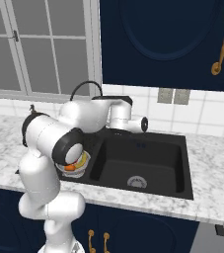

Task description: Put the colander in the sink, put the apple, orange, banana in the colander, and turn on the sink faucet and pour water over the colander.

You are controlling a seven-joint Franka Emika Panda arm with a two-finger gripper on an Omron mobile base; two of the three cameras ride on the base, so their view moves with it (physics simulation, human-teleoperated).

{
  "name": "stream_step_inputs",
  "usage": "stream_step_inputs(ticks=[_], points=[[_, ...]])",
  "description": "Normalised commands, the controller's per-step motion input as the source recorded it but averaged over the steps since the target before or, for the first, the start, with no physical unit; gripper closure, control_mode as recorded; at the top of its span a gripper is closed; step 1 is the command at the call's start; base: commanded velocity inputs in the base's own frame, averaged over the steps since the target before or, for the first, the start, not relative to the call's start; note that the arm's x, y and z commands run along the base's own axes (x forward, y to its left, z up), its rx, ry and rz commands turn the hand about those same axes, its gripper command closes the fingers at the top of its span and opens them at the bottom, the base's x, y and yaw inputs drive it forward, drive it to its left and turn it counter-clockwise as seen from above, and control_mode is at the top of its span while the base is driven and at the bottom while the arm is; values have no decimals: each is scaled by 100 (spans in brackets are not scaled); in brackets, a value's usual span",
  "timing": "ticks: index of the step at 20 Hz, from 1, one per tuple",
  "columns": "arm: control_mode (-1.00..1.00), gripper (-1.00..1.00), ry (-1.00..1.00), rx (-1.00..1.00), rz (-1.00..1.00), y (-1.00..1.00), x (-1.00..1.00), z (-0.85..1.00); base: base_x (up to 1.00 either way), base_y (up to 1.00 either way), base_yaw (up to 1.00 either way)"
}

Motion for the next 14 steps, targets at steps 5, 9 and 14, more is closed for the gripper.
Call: stream_step_inputs(ticks=[5,9,14], points=[[-100,-100,2,0,0,0,61,-25,0,0,0],[-100,-100,2,0,0,-12,57,-37,0,0,0],[-100,-100,1,2,0,-14,55,-18,0,0,0]])
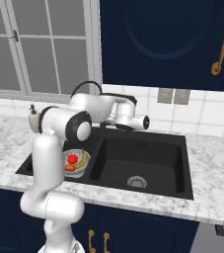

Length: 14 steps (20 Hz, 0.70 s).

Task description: Put the colander in the sink, put the apple, orange, banana in the colander, and turn on the sink faucet and pour water over the colander.

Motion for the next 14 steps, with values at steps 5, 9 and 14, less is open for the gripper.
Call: stream_step_inputs(ticks=[5,9,14], points=[[-100,-100,2,4,0,-1,45,-13,0,0,0],[-100,-100,3,2,0,0,38,-21,0,0,0],[-100,-100,1,1,0,18,20,-8,0,0,0]])
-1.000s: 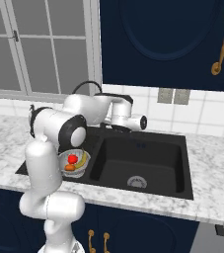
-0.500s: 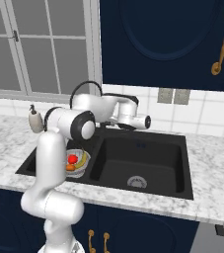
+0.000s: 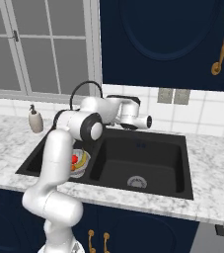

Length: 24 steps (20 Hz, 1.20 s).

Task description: Put the colander in the sink, put the apple, orange, banana in the colander, and turn on the sink faucet and pour water over the colander.

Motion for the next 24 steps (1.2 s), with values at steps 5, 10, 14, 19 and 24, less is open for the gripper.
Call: stream_step_inputs(ticks=[5,10,14,19,24], points=[[-100,-100,0,0,0,17,13,-5,0,0,0],[-100,-100,2,0,0,3,30,-15,0,0,0],[-100,-100,6,0,0,0,33,-30,0,0,0],[-100,-100,5,0,0,-1,39,-26,0,0,0],[-100,-100,2,0,0,-11,47,-6,0,0,0]])
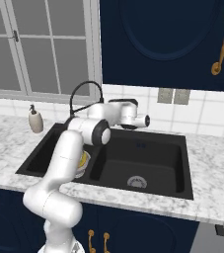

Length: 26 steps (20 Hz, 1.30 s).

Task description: Put the colander in the sink, put the apple, orange, banana in the colander, and turn on the sink faucet and pour water over the colander.

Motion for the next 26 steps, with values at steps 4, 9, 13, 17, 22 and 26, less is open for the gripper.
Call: stream_step_inputs(ticks=[4,9,13,17,22,26], points=[[-100,-100,0,0,0,-14,26,-8,0,0,0],[-100,100,0,-3,-3,0,0,-12,0,0,0],[-100,100,0,-5,-7,-24,1,-10,0,0,0],[-100,100,0,-4,-10,-64,0,-3,0,0,0],[-100,100,0,-1,-14,-90,0,-3,0,0,0],[-100,100,2,0,-16,-100,-10,-6,0,0,0]])
